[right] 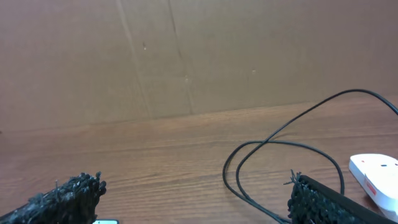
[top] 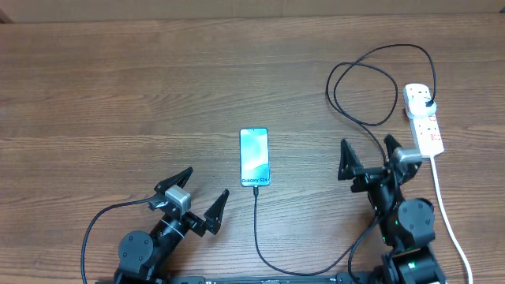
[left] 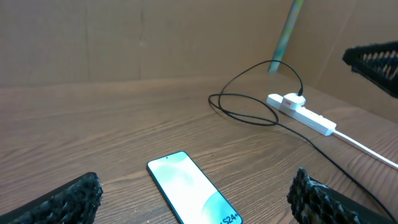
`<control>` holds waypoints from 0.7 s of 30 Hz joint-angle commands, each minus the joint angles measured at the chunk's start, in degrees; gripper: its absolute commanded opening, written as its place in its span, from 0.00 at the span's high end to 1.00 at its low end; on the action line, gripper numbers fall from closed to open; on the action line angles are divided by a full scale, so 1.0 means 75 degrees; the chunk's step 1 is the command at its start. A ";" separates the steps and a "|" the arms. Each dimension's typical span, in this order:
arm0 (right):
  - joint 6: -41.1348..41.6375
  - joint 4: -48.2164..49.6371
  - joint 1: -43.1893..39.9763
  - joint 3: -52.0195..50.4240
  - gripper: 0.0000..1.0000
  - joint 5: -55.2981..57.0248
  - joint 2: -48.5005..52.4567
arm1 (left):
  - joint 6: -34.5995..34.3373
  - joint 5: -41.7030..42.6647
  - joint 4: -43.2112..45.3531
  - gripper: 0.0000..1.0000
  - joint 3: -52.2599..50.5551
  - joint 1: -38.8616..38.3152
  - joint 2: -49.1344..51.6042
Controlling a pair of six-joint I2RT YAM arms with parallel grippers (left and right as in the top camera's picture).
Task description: Plug charger to phone and switch on socket
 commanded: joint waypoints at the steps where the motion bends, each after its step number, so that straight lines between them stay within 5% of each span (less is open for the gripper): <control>1: -0.0020 0.0047 0.0032 -0.0513 0.00 0.0003 -0.0527 | 0.0175 -0.0052 -0.0017 0.01 -0.0026 0.0050 -0.0087; 12: -0.0003 -0.2288 0.0032 -0.0950 0.00 -0.0201 -0.2308 | 0.0178 -0.0052 -0.0015 0.00 -0.0026 0.0050 -0.0087; 21: -0.0026 -0.2247 0.0032 -0.0950 0.00 -0.0262 -0.3372 | 0.0175 -0.0052 -0.0015 0.00 -0.0026 0.0050 -0.0087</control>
